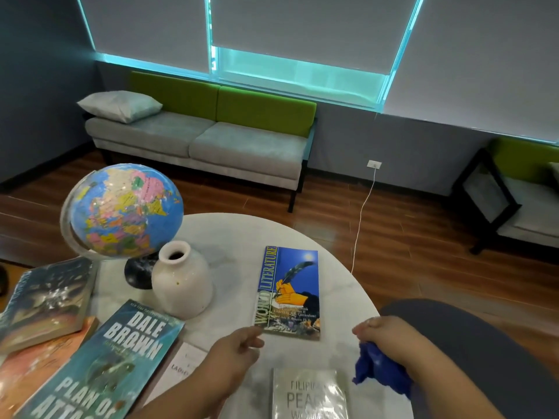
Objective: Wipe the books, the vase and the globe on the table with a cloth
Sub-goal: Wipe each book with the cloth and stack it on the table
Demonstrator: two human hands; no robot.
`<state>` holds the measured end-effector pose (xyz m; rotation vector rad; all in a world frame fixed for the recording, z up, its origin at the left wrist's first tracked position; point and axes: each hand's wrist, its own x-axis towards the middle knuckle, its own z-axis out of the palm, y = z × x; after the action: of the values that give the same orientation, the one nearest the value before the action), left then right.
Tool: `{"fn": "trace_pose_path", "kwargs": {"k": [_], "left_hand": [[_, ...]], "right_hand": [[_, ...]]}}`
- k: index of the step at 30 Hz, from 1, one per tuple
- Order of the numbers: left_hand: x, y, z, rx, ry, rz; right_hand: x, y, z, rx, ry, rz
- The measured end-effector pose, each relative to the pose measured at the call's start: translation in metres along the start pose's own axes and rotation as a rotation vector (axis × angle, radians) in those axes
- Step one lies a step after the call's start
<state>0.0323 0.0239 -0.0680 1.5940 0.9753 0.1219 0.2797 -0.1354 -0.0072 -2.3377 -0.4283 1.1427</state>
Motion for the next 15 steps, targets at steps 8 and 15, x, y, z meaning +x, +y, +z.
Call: {"fn": "trace_pose_path", "kwargs": {"k": [8, 15], "left_hand": [[-0.064, -0.037, 0.025, -0.035, -0.262, -0.228], [-0.097, -0.053, 0.035, -0.063, -0.388, -0.332]], "right_hand": [[-0.047, 0.065, 0.049, -0.336, -0.091, 0.069], [-0.079, 0.091, 0.088, -0.067, -0.074, 0.018]]}}
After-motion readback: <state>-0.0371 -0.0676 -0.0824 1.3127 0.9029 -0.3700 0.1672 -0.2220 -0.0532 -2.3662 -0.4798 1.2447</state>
